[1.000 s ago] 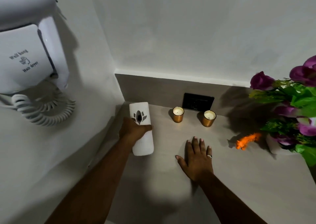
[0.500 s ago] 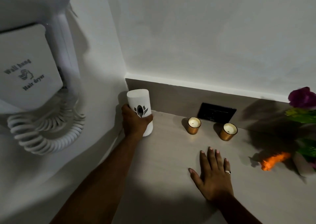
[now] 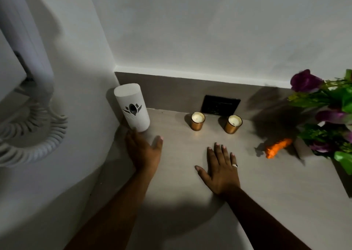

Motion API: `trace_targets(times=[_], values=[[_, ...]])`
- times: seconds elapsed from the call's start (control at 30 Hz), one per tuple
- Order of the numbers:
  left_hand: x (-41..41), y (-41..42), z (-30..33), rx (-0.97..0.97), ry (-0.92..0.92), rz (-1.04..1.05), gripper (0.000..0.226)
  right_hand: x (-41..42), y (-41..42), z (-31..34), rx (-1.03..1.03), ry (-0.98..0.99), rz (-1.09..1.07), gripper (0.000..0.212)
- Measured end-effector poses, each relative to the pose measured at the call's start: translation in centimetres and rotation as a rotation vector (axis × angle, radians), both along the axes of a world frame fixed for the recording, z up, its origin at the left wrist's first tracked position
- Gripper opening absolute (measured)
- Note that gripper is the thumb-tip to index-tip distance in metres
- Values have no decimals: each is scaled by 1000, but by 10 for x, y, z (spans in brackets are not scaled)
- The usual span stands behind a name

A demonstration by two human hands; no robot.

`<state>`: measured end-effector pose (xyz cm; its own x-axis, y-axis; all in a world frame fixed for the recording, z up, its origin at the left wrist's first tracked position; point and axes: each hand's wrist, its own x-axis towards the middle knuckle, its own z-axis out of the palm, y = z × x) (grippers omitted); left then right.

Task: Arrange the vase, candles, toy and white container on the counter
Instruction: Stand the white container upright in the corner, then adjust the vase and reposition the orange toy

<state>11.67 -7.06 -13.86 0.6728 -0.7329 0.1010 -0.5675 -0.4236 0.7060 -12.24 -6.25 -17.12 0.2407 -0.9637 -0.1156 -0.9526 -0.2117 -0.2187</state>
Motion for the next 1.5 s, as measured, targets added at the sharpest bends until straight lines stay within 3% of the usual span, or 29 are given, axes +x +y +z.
trace_targets(times=[0.17,0.3,0.43,0.6,0.67,0.9,0.97,1.13,1.27,1.4,1.5], values=[[-61,51,-39,376,-411,-664,95,-11,33,7,-27,-320,-176,63],[-97,55,-43,403,-508,-835,98,-60,70,5,-117,-515,-453,48],[-113,54,-40,417,-519,-833,100,-122,68,13,-221,-551,-687,58],[-124,41,-38,422,-548,-842,102,-186,22,22,-280,-673,-983,100],[-134,34,-38,424,-553,-816,102,-204,-1,22,-335,-751,-1049,107],[-152,32,-45,395,-587,-716,101,-221,-61,9,-358,-884,-1059,87],[-153,31,-43,386,-581,-718,100,-232,-68,5,-382,-852,-949,72],[-158,26,-40,392,-579,-717,98,-243,-59,-1,-438,-939,-1013,44],[-162,22,-39,385,-582,-721,101,-246,-70,5,-596,-1195,-1002,58],[-162,21,-41,384,-581,-718,99,-256,-76,7,-542,-1138,-1038,72],[-162,20,-43,409,-595,-717,97,-260,-84,1,-661,-1120,-927,78]])
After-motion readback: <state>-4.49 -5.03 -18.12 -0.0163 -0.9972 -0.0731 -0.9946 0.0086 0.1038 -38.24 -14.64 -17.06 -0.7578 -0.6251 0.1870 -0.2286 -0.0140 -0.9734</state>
